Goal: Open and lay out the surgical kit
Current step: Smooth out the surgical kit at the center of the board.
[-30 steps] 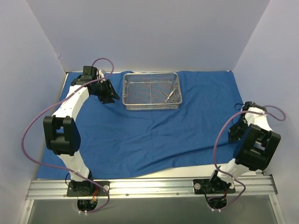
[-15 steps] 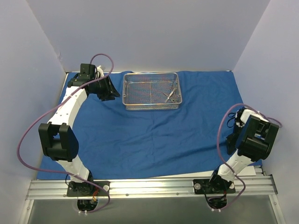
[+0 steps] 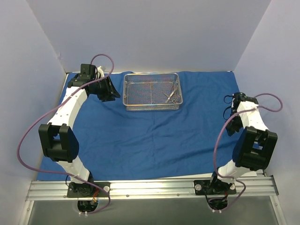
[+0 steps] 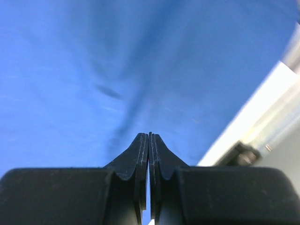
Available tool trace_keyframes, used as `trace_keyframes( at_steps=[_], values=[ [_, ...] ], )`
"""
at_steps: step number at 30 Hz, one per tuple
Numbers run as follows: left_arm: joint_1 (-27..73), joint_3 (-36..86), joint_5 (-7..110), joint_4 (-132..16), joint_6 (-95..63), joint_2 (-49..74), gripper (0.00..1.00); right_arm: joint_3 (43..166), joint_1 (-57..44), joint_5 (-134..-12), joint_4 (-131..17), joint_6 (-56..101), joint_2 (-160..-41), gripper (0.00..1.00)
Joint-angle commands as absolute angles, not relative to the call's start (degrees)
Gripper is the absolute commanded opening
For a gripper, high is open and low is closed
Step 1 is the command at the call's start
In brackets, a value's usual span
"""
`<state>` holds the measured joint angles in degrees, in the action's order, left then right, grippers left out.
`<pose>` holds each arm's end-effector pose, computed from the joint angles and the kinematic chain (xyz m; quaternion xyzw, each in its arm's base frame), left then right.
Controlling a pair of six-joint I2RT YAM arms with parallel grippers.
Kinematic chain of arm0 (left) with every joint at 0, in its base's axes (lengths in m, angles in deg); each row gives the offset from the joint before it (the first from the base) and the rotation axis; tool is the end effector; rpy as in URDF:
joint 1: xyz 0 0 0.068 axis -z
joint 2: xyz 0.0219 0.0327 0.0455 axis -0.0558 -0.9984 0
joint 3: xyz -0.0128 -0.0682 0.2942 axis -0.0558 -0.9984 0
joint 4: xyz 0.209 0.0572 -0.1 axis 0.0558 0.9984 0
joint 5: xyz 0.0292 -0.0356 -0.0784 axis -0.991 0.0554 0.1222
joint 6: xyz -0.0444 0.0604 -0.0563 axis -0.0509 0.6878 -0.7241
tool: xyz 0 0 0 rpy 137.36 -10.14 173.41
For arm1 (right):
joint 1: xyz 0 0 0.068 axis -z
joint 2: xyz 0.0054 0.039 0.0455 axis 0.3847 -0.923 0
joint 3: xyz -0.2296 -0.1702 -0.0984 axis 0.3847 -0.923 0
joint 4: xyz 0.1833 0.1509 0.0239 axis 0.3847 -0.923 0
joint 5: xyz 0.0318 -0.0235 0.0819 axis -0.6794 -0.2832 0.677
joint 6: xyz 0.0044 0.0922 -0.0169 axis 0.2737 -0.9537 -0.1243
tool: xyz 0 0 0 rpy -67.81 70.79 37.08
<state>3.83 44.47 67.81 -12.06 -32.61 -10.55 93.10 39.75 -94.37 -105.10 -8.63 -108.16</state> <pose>0.3790 -0.0824 0.3188 -0.0978 0.9186 -0.2901 0.2500 0.2661 -0.1036 0.2227 0.4683 0.8625 -0.0927 0.1680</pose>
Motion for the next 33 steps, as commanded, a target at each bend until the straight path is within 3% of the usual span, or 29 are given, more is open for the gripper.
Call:
trace_keyframes(
  at_steps=[1, 11, 17, 25, 33],
  values=[
    [3.48, 47.66, 67.85, -11.30, -31.74, -10.62, 0.49, 94.30, 38.89, -89.95, -99.95, -4.21, -114.17, 0.00],
    [2.87, 48.10, 67.85, -9.10, -30.86, -11.07, 0.49, 82.20, 35.38, -86.43, -87.63, -8.50, -122.61, 0.00],
    [2.78, 49.33, 66.97, -8.83, -31.12, -11.24, 0.49, 76.90, 34.14, -85.82, -93.18, -12.56, -111.21, 0.00],
    [2.52, 52.06, 64.07, -6.02, -29.72, -13.79, 0.49, 101.56, 33.26, -91.97, -95.64, -0.79, -121.82, 0.00],
    [-0.91, 52.59, 65.03, -5.84, -30.24, -17.91, 0.49, 112.14, 32.03, -83.80, -87.55, 1.94, -134.98, 0.00]
  ],
)
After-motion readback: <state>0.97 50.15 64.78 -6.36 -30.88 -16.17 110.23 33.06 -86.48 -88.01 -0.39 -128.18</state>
